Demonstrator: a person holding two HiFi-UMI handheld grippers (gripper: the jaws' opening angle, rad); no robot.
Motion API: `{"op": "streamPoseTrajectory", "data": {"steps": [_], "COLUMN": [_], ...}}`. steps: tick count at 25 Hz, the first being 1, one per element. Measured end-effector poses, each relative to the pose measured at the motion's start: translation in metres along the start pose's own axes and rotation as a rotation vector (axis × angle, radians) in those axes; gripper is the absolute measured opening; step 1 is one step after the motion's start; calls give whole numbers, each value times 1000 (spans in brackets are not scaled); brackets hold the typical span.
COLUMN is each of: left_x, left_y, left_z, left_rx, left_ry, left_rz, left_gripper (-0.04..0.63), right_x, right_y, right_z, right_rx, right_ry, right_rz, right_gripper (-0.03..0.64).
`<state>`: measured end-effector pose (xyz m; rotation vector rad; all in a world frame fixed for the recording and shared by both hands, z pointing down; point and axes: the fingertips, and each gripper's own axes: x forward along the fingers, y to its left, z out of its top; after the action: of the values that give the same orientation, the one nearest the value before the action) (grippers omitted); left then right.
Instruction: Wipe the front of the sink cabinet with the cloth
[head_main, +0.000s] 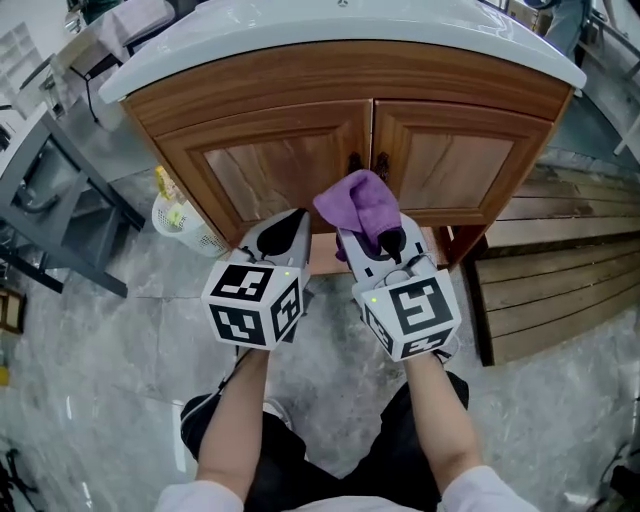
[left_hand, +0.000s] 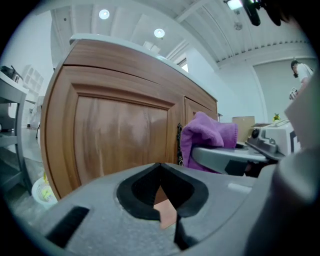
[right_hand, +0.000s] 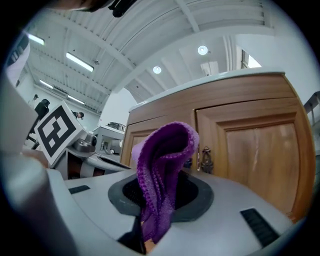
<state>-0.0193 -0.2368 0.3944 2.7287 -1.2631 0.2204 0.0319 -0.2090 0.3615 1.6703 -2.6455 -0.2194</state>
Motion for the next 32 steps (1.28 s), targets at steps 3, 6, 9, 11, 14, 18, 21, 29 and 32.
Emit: {"op": "streamPoseTrajectory", "data": {"steps": [3,6,9,11,14,18,21,29,32], "left_x": [-12,-26,-46,-57,-71,-84,-91,-100,-96], "left_y": [18,39,63,78,98,119,131,151,148], "left_z": [-5,-13,-19,-24,-32,-43,-46,-52,-52], "left_rx": [-3,-18,-36,-32,-22,-33,-29,-44,-46], "left_ry": [7,17,25,33,45,57,59,60,59], "left_rz": [34,73,127,158,197,234,246,271,261], "left_gripper": [5,5,5,5,5,5,5,6,6], "right_x": [18,36,54,67,82,99,114,141,144], "right_y": [24,47,72,87,106,133,150,174,172], "right_z": [-6,-13,-19,-24,-31,-41,-47,-61,-64], "right_rx": [26,41,50,60,74,97,108,92,86], "right_ry": [-3,-2,-4,-6,-15,-15,-28,-52,-41], "right_rz": [37,71,116,136,155,183,198,237,232], "right_gripper": [86,86,86,86,86,86,86,86,86]}}
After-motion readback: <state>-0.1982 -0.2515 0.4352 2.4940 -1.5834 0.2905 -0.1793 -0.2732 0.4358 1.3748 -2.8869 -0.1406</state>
